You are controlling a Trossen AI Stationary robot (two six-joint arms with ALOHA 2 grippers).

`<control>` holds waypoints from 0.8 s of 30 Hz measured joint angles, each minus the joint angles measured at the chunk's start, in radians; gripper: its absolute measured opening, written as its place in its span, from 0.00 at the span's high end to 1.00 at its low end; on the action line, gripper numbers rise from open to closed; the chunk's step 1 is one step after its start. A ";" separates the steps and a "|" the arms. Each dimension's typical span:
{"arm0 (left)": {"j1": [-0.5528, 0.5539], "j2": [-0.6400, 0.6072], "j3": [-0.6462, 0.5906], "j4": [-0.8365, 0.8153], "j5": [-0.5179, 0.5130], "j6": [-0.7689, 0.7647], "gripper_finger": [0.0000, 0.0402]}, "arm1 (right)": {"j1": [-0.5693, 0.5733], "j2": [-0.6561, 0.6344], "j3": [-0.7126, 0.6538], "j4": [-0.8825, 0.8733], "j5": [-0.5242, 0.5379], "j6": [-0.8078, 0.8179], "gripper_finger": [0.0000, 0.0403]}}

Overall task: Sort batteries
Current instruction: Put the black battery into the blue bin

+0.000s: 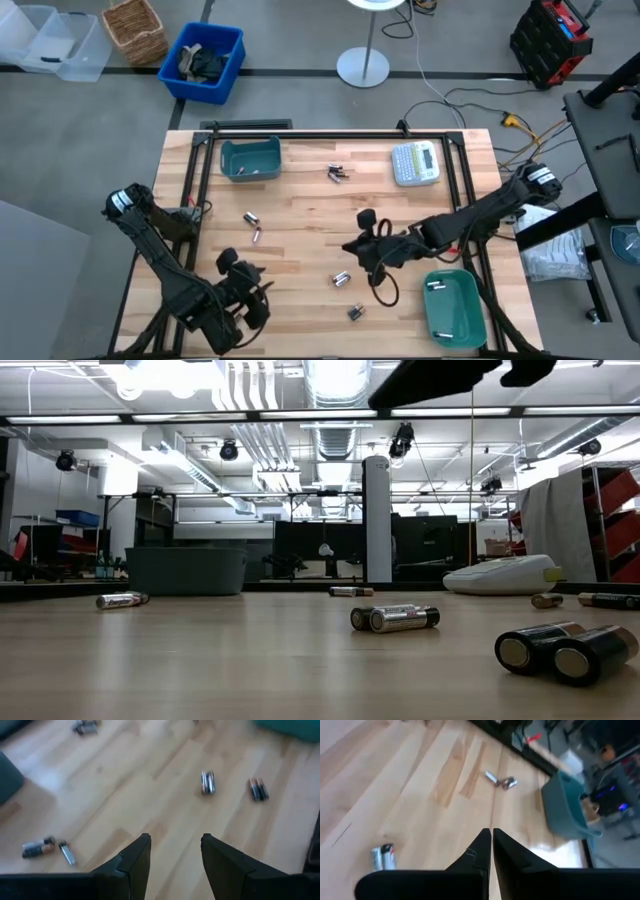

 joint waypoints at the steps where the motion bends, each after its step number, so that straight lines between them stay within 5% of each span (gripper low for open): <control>1: 0.000 0.000 0.000 0.000 -0.043 0.001 0.61 | 0.000 -0.005 0.006 -0.030 0.000 0.029 0.97; 10: 0.000 0.000 0.000 -0.002 -0.329 0.141 0.61 | 0.000 -0.022 0.095 -0.467 -0.001 0.390 0.97; 16: 0.003 0.000 -0.008 -0.009 -0.378 0.233 0.61 | 0.000 -0.025 0.158 -0.836 -0.016 0.569 0.97; 24: 0.005 0.000 -0.011 -0.025 -0.411 0.345 0.61 | -0.029 -0.030 0.138 -0.980 -0.170 0.618 0.97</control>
